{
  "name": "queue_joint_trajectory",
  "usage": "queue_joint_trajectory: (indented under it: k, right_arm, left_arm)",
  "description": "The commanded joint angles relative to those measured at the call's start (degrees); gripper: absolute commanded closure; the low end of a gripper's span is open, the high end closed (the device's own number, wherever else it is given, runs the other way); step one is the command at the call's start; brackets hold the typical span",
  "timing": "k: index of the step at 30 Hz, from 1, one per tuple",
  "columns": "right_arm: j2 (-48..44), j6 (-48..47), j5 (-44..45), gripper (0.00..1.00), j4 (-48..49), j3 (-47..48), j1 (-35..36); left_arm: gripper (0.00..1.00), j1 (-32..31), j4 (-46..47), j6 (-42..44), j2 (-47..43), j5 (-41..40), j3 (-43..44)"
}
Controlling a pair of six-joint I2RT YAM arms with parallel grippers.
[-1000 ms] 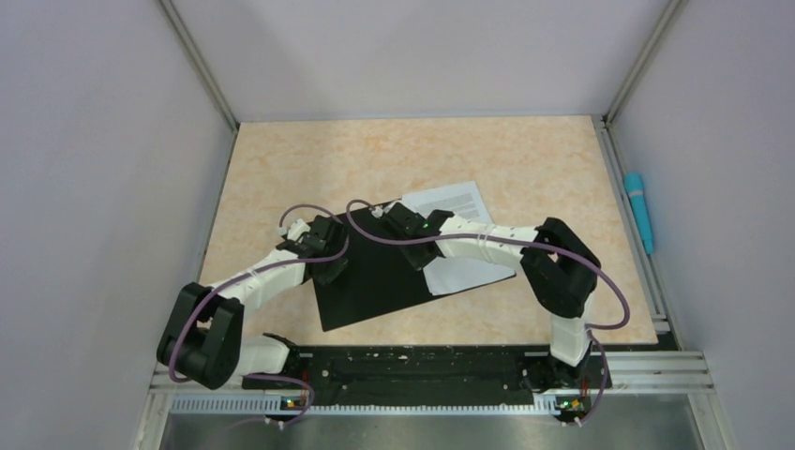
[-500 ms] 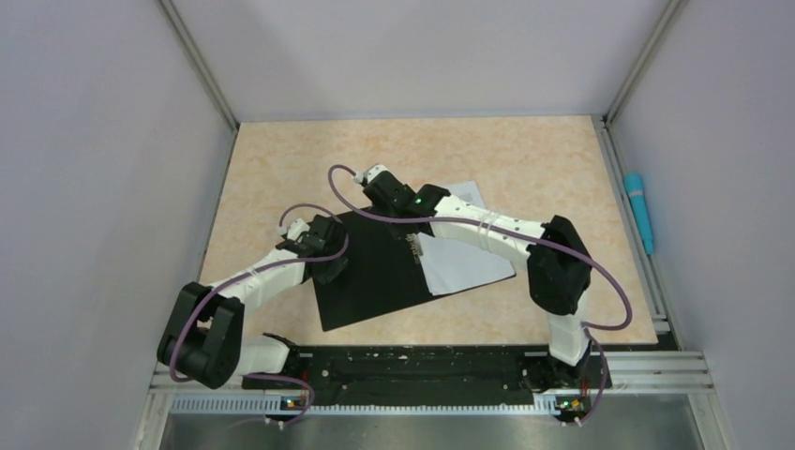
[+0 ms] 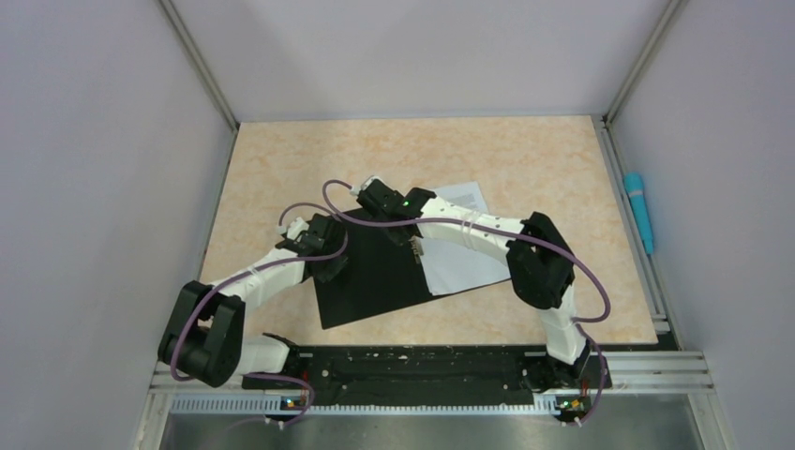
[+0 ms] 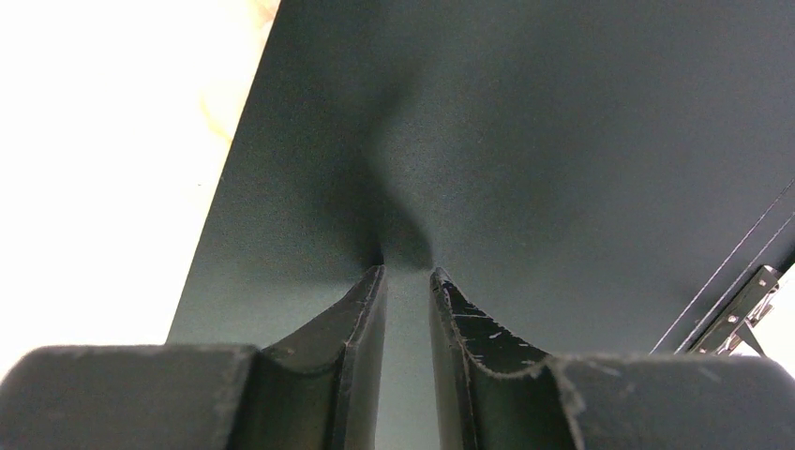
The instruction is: Put the files into the folder
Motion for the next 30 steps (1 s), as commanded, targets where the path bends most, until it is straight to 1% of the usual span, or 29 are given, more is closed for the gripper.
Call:
queue_joint_trajectory:
  k: [1,14,24,30]
  right_arm:
    - [0.1,-0.5,3.9,0.85,-1.4,3.3,1.2]
    - [0.5,-0.6,3.4,0.86,-1.7,2.8,2.1]
    - [0.5,-0.5,5.7,0.89,-2.2,1.3,2.2]
    - [0.8,-0.5,5.2,0.89,-2.2,0.8,2.2]
  left_arm:
    - [0.71,0.5,-1.8,0.8,3.0,0.4,-2.6]
    - [0.71,0.8,-1.6,0.7,3.3,0.8,-2.7]
    - [0.71,1.2,-1.8,0.6,3.6,1.0,-2.5]
    - [0.7,1.5,-1.9,0.5,3.7,1.4,-2.4]
